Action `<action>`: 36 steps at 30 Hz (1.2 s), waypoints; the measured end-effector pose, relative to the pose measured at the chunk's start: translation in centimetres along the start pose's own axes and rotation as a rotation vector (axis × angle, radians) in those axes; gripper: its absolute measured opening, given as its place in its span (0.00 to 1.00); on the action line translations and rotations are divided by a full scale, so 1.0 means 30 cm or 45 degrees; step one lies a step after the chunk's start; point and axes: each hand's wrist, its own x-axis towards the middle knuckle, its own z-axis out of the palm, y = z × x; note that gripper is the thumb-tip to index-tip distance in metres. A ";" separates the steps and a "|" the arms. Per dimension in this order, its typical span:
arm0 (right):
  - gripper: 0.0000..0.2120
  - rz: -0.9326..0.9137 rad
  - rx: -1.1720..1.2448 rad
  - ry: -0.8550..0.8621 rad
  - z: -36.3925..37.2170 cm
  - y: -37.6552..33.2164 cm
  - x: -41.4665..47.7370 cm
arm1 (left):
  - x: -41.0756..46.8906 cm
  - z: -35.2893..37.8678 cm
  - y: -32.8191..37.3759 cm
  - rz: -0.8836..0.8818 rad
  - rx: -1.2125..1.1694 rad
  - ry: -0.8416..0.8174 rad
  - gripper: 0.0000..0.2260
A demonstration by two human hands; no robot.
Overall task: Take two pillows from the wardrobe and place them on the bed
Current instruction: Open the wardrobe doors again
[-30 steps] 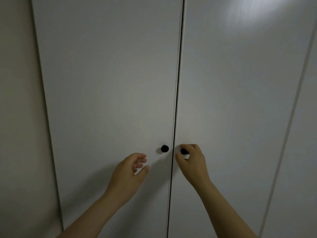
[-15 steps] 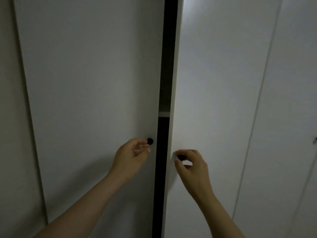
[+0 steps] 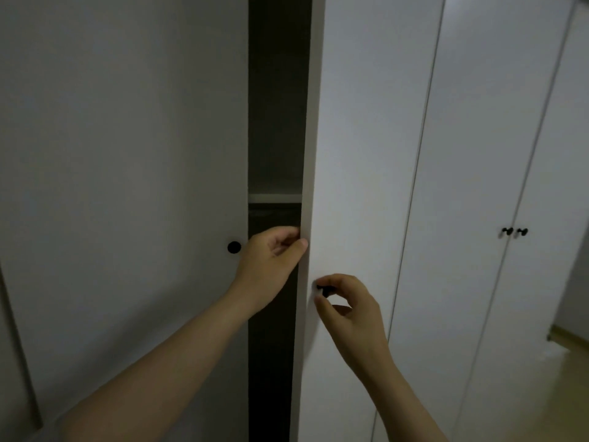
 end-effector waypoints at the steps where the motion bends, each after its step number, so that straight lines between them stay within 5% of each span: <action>1: 0.08 -0.002 0.001 0.001 -0.004 0.001 -0.004 | -0.002 0.005 0.002 0.012 0.013 0.011 0.11; 4: 0.12 0.004 0.009 -0.001 -0.010 0.010 -0.017 | -0.006 0.013 0.007 0.030 0.020 0.019 0.10; 9: 0.42 0.250 -0.076 0.019 0.055 0.066 -0.090 | -0.013 0.006 0.003 0.052 -0.015 -0.007 0.10; 13: 0.51 0.369 -0.279 0.087 0.135 0.113 -0.113 | -0.018 0.009 0.009 0.077 -0.037 -0.049 0.09; 24: 0.51 0.384 -0.386 0.153 0.179 0.142 -0.092 | -0.017 -0.039 -0.023 0.043 0.028 -0.135 0.10; 36: 0.47 0.330 -0.266 0.127 0.016 0.141 -0.169 | -0.136 -0.025 -0.213 -0.301 0.141 -0.086 0.11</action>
